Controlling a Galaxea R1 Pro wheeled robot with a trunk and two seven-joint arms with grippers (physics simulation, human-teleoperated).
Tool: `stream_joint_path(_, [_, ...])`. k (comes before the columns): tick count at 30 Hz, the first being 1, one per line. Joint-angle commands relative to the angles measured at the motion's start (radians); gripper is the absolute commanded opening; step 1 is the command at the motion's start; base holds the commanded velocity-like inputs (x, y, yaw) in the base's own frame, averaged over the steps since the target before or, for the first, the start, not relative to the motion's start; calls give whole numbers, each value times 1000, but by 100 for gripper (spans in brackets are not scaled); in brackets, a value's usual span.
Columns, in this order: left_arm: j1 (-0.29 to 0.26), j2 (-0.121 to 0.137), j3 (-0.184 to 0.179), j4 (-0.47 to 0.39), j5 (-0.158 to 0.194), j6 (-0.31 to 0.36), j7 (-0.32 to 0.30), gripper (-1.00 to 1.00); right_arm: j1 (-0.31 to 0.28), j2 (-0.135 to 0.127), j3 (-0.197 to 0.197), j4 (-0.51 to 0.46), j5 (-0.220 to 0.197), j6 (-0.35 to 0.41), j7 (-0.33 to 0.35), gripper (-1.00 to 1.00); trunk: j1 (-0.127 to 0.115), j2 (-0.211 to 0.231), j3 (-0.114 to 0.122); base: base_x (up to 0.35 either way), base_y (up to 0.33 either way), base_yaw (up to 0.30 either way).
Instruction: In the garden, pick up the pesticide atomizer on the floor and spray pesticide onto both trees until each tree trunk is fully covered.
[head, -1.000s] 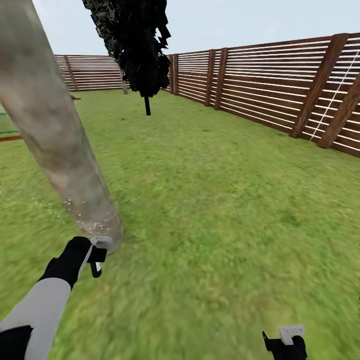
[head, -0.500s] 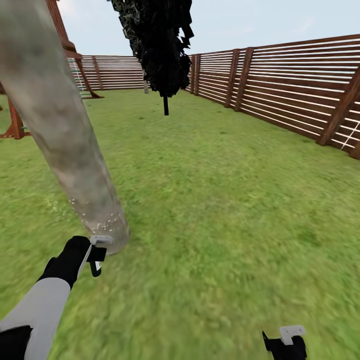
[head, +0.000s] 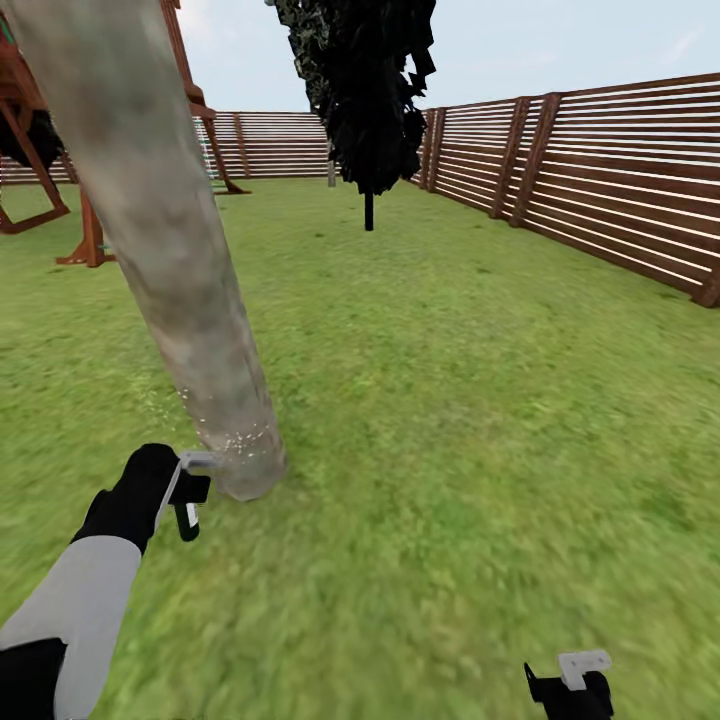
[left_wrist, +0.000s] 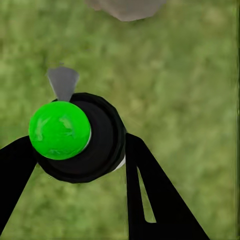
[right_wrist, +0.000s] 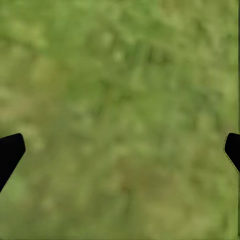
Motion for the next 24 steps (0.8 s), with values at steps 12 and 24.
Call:
stream_joint_path(12, [-27, 6, -2, -13, -7, 8, 0, -100, 0, -2, 0, 0, 0, 0, 0, 100, 0, 0, 0, 173, -218, 3])
stream_joint_path(24, [-27, -1, -2, -14, -6, 8, 0, -100, 0, -2, 0, 0, 0, 0, 0, 100, 0, 0, 0, 53, -138, 237])
